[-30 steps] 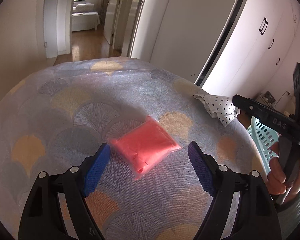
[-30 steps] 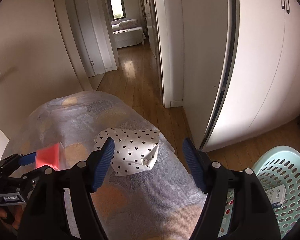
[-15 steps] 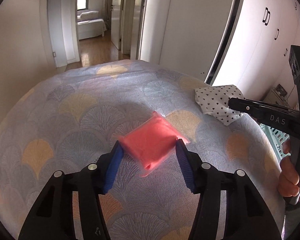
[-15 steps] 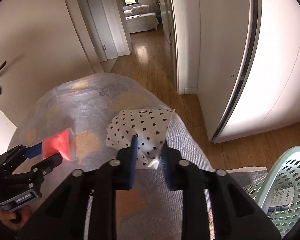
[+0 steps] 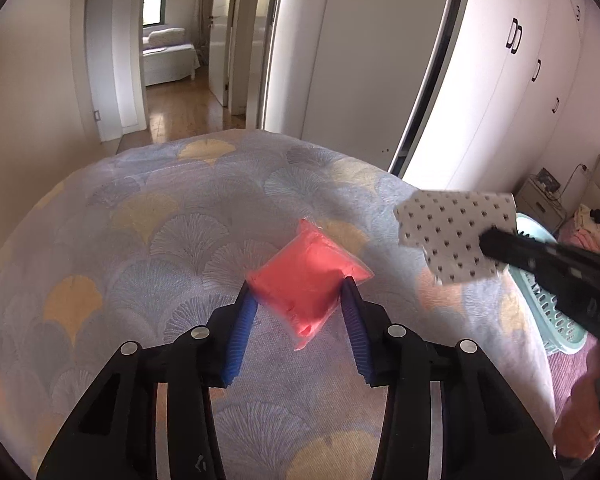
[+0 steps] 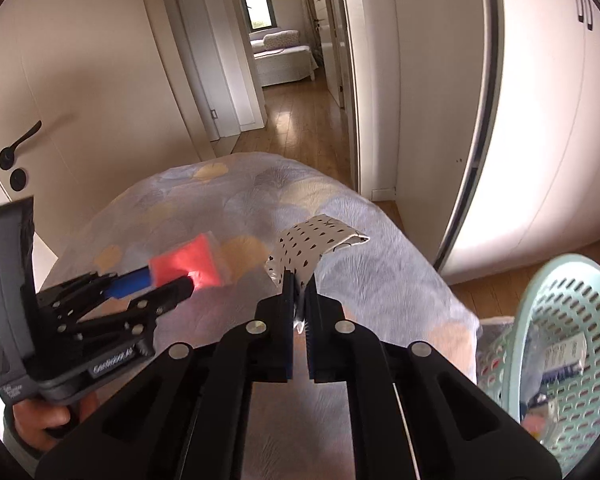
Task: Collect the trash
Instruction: 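Carry the pink packet and polka-dot paper over the basket and release both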
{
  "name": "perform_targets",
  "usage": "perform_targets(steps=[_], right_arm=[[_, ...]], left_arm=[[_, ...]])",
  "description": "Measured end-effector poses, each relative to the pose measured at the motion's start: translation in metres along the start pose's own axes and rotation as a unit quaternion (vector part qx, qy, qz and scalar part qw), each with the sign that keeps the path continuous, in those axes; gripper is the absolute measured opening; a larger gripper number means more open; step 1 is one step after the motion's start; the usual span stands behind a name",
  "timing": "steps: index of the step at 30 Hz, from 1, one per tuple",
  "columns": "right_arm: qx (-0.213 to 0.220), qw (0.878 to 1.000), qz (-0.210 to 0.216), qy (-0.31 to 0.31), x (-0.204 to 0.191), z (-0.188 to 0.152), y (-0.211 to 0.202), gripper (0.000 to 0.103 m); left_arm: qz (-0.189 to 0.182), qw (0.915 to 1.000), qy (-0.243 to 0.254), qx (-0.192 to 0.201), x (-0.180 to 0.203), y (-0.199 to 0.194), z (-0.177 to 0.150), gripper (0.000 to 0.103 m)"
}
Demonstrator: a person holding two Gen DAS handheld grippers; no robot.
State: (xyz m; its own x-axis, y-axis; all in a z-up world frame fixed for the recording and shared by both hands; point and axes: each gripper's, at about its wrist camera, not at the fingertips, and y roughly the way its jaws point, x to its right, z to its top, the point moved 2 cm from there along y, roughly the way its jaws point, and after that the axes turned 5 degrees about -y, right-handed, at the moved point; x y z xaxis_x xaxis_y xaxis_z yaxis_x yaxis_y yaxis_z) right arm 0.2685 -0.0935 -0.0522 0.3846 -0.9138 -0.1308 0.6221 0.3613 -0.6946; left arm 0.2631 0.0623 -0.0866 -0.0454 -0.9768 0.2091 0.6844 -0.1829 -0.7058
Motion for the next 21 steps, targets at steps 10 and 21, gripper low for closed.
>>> perform_targets(steps=[10,21], right_arm=[[-0.045,0.996,0.025,0.074,-0.006,-0.059,-0.032,0.006],[-0.041,0.999,-0.021,0.014,-0.003,-0.104,-0.064,0.058]], left_arm=[[0.0,0.9998,-0.016,0.008,-0.007,-0.036,-0.024,0.041],[-0.008,0.9995,-0.028,0.015,-0.016,-0.032,-0.045,0.041]])
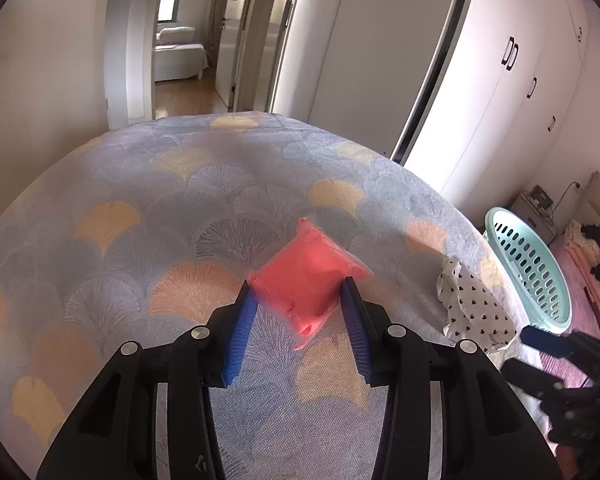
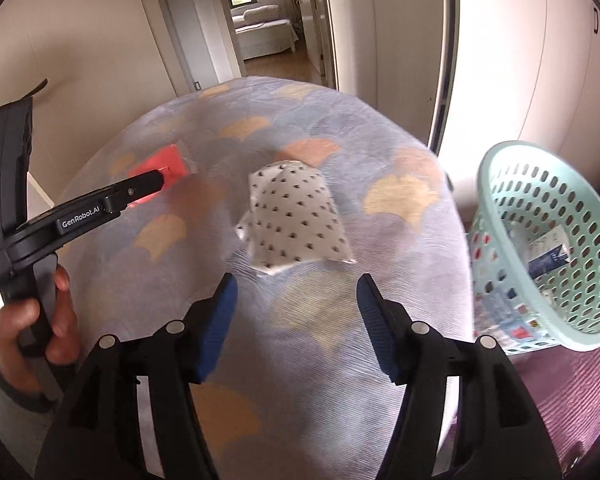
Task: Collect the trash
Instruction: 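Carry the pink packet and polka-dot paper over the basket and release both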
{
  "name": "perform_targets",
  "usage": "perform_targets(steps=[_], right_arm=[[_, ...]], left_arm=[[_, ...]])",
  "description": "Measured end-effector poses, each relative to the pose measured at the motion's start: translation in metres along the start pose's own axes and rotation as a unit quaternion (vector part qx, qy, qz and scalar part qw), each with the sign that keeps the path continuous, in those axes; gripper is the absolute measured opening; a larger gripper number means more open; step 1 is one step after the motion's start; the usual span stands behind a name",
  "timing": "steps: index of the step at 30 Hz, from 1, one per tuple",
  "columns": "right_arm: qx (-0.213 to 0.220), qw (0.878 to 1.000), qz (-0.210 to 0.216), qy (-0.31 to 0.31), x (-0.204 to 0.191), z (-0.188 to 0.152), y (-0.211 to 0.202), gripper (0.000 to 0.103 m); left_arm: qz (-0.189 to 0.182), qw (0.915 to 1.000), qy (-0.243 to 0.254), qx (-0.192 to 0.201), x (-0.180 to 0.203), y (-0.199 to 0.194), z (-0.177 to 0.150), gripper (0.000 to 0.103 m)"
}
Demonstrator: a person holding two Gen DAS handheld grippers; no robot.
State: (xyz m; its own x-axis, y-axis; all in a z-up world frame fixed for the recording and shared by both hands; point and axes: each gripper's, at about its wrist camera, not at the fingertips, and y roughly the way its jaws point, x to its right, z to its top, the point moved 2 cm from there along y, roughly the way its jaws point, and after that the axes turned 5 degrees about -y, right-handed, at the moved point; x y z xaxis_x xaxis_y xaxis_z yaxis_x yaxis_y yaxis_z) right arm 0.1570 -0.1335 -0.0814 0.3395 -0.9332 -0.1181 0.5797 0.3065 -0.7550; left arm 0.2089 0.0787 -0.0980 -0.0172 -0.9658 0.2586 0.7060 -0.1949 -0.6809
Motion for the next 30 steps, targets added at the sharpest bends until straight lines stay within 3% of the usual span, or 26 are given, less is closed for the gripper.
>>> perform_targets(steps=[5,13,16,21,25,30], right_arm=[[0.031,0.999,-0.011,-0.022,-0.006,0.02,0.006,0.062],[0.002,0.999,-0.027,-0.028,-0.014,0.031,0.043,0.06],[-0.009,0.999,-0.032,-0.029,-0.015,0.028,0.047,0.04],[0.001,0.999,-0.03,-0.045,-0.022,0.026,0.041,0.015],[0.022,0.999,-0.031,-0.03,-0.015,0.03,0.024,0.011],[0.065,0.996,-0.061,0.002,0.013,0.044,-0.018,0.011]], left_arm=[[-0.001,1.0,0.002,0.005,0.001,-0.001,-0.001,0.041],[0.014,0.9995,0.024,0.012,0.01,-0.001,-0.005,0.041],[0.019,0.9993,0.03,0.013,0.012,-0.001,-0.006,0.041],[0.021,0.9991,0.034,0.017,0.013,-0.004,-0.007,0.042],[0.039,0.9961,0.071,0.032,0.032,-0.014,-0.003,0.042],[0.014,0.9936,0.099,0.053,0.066,-0.033,0.011,0.042]])
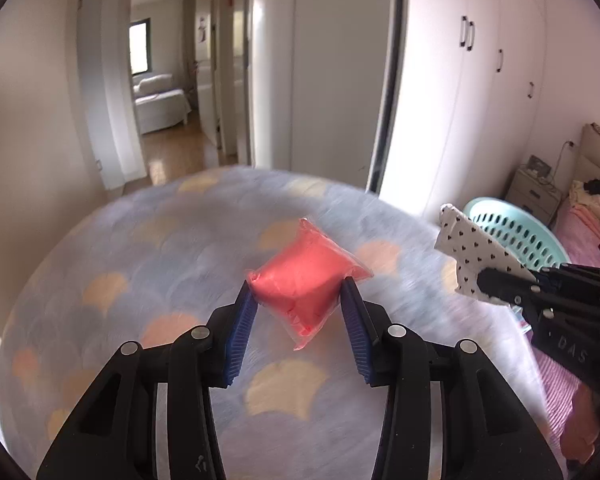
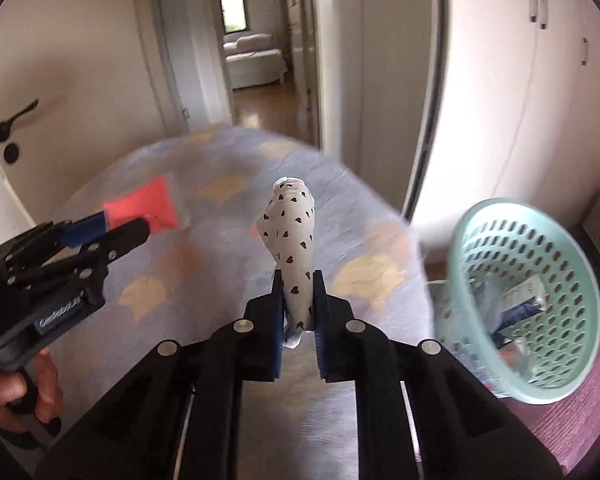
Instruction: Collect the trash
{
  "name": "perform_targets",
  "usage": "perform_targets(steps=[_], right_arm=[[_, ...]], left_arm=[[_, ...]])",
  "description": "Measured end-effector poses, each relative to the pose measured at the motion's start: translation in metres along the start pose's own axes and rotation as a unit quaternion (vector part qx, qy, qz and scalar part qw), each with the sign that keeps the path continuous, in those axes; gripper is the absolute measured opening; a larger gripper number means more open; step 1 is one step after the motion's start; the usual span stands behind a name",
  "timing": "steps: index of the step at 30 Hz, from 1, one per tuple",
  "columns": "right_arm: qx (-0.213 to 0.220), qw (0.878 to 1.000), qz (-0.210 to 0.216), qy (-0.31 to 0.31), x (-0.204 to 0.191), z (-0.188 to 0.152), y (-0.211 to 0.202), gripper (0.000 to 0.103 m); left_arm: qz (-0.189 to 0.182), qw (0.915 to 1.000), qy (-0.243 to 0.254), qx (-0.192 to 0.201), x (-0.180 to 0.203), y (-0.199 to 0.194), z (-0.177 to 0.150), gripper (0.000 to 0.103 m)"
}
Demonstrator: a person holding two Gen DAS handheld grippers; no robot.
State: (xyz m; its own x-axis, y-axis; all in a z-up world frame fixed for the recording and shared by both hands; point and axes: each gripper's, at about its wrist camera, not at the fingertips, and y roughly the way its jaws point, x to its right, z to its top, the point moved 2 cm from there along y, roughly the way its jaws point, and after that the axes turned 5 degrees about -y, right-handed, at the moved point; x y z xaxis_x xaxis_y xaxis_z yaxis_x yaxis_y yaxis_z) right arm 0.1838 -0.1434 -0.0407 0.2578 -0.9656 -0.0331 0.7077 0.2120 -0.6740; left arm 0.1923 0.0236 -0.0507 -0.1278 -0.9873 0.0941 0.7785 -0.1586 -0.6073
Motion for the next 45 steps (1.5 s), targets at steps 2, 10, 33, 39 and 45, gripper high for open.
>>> perform_targets(steps=[2,10,33,39,45], right_arm=[[0.02,1.0,-0.017,0.016,0.019,0.008,-0.015,0.011],[0.047,0.989,-0.1,0.101,0.121,0.024,-0.052,0.011],[-0.018,0.956,-0.135,0.261,0.266,-0.013,-0.017,0.041],[-0.013,0.96,-0.132,0.245,0.247,-0.017,-0.031,0.042],[0.001,0.967,-0.135,0.216,0.212,-0.022,-0.054,0.044]], left_arm=[[-0.019,0.9997,0.009,0.014,0.017,-0.008,0.013,0.042],[-0.115,0.9919,0.045,0.029,0.103,-0.005,0.057,0.042],[-0.204,0.9679,0.118,-0.088,0.235,0.126,0.038,0.068],[-0.178,0.977,0.099,-0.063,0.199,0.103,0.031,0.069],[-0.136,0.9879,0.074,-0.01,0.157,0.059,0.028,0.074]])
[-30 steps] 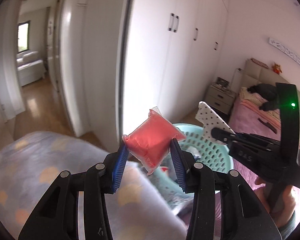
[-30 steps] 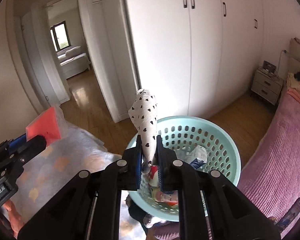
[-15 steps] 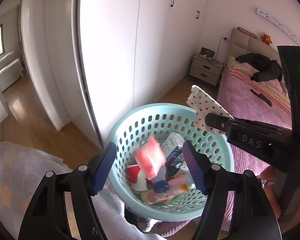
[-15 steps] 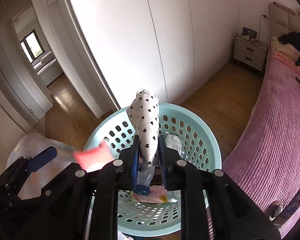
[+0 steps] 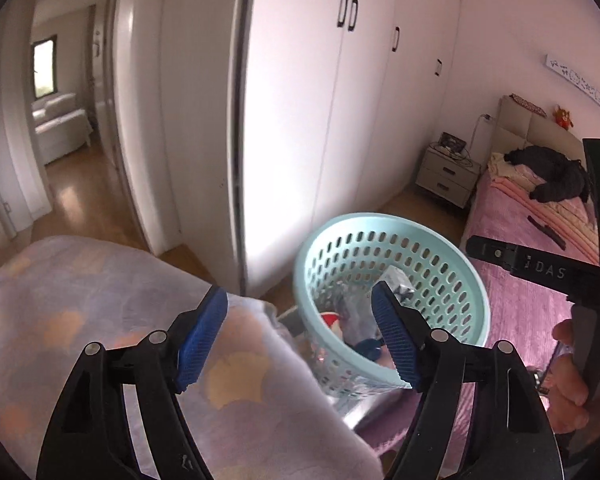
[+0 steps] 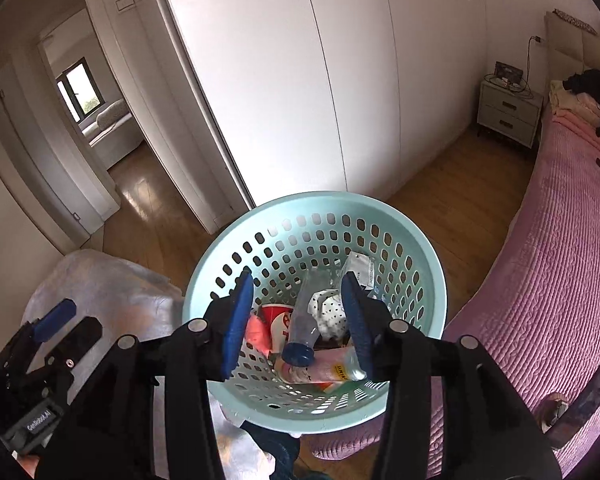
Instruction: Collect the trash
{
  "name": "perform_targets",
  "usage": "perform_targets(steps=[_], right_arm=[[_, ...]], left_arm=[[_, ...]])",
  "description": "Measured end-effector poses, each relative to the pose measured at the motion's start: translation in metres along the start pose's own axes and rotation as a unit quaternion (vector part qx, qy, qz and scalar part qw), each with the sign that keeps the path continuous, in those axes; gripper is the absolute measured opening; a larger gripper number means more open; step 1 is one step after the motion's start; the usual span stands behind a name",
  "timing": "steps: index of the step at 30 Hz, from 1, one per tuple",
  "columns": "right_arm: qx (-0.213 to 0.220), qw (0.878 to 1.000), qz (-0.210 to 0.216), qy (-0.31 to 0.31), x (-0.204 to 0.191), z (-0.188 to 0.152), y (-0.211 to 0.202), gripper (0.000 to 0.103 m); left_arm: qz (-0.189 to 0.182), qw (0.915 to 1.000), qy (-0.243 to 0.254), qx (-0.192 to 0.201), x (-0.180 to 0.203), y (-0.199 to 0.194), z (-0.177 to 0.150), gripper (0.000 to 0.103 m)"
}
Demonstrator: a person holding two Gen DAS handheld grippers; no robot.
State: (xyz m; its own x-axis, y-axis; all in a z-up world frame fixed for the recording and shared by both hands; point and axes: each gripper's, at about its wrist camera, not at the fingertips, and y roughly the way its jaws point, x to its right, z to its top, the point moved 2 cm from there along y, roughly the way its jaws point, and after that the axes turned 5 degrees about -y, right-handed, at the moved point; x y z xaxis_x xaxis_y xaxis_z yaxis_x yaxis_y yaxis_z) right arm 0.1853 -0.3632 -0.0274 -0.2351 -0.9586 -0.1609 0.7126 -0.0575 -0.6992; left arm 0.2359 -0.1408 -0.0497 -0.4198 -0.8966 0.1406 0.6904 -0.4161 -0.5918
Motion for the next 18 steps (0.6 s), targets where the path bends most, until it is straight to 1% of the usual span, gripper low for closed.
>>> perform_targets(steps=[2,6,9,11,13,14,17,18], right_arm=[[0.013,1.0,-0.002,-0.015,-0.013,-0.008,-0.012,0.047],[0.04,0.998,0.005,-0.048,-0.04,-0.025,-0.036,0.048],[0.065,0.996,0.017,-0.064,-0.059,-0.037,-0.052,0.048],[0.091,0.993,0.016,-0.075,-0.074,-0.046,-0.064,0.051],[0.127,0.988,0.012,-0.086,-0.087,-0.055,-0.076,0.053],[0.146,0.985,0.009,-0.094,-0.095,-0.059,-0.082,0.053],[0.204,0.972,-0.006,-0.116,-0.112,-0.071,-0.101,0.054],[0.217,0.969,-0.01,-0.118,-0.117,-0.074,-0.105,0.055]], left_arm=[[0.026,0.9995,0.004,0.02,-0.005,-0.018,-0.001,0.077],[0.055,0.997,-0.013,0.052,-0.022,-0.06,-0.01,0.078],[0.083,0.9933,-0.012,0.079,-0.026,-0.087,-0.017,0.083],[0.093,0.9914,-0.013,0.092,-0.026,-0.102,-0.023,0.085],[0.105,0.9892,-0.015,0.102,-0.029,-0.114,-0.032,0.086],[0.119,0.9868,-0.015,0.109,-0.029,-0.118,-0.038,0.086],[0.188,0.9728,-0.027,0.133,-0.039,-0.123,-0.054,0.086],[0.196,0.9705,-0.04,0.135,-0.046,-0.124,-0.061,0.086]])
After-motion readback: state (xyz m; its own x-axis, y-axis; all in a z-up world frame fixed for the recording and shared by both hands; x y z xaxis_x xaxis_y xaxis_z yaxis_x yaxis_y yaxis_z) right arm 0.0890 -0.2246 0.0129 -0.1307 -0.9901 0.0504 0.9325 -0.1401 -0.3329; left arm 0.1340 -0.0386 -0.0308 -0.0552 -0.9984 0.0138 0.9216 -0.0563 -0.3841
